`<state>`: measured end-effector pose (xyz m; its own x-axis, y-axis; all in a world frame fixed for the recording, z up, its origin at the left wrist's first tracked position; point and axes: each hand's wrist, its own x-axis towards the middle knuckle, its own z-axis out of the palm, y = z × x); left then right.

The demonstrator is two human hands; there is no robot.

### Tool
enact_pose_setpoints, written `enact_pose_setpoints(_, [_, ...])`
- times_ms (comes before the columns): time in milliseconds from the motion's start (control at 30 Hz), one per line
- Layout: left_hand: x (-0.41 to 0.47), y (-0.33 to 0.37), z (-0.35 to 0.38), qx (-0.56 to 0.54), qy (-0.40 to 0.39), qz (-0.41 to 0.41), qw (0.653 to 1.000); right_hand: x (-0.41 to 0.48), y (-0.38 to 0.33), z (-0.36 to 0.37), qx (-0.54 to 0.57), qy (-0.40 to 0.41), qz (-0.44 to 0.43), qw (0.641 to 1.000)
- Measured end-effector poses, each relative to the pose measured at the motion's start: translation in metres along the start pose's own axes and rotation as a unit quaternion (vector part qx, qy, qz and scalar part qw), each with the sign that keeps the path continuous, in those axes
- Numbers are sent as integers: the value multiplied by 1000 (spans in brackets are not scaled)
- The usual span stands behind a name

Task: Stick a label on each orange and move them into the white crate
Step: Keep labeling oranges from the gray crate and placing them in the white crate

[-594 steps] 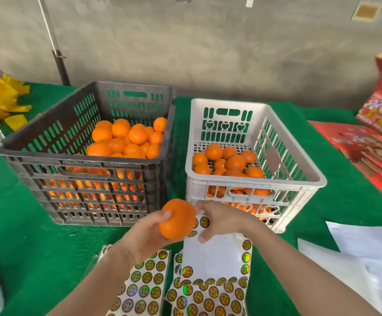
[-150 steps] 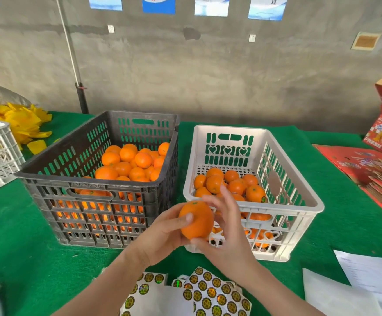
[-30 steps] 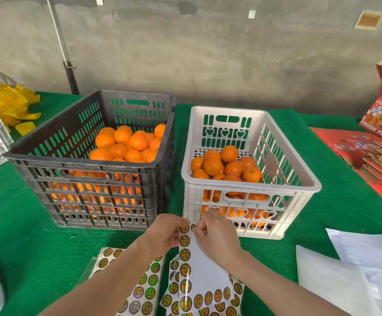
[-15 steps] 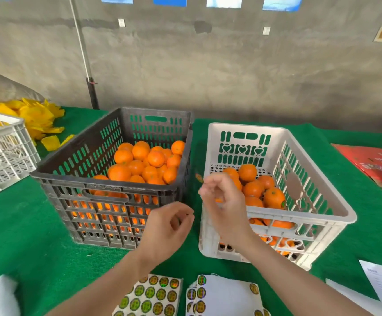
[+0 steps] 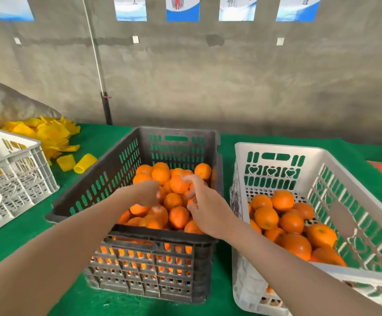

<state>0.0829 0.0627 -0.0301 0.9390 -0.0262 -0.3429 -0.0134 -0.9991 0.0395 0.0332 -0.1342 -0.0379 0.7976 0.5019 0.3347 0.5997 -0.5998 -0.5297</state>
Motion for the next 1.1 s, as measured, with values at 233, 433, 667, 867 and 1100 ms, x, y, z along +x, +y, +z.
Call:
enact_pose_setpoints(233, [50, 10, 43, 70, -218, -38, 973, 3, 5, 2, 17, 0, 21, 1000])
enact_pose_setpoints(433, [12, 0, -5, -332, -100, 54, 936, 0, -1, -2, 57, 40, 43, 997])
enact_pose_setpoints(667, [-60, 26, -26, -770, -51, 146, 619, -22, -12, -34, 363, 202, 144, 898])
enact_pose_setpoints(867, [-115, 71, -22, -836, -89, 146, 522, -64, -30, -63, 384, 180, 57, 904])
enact_pose_setpoints(1100, [-146, 124, -9, -830, -64, 159, 532, -89, -32, -88, 254, 148, 11, 956])
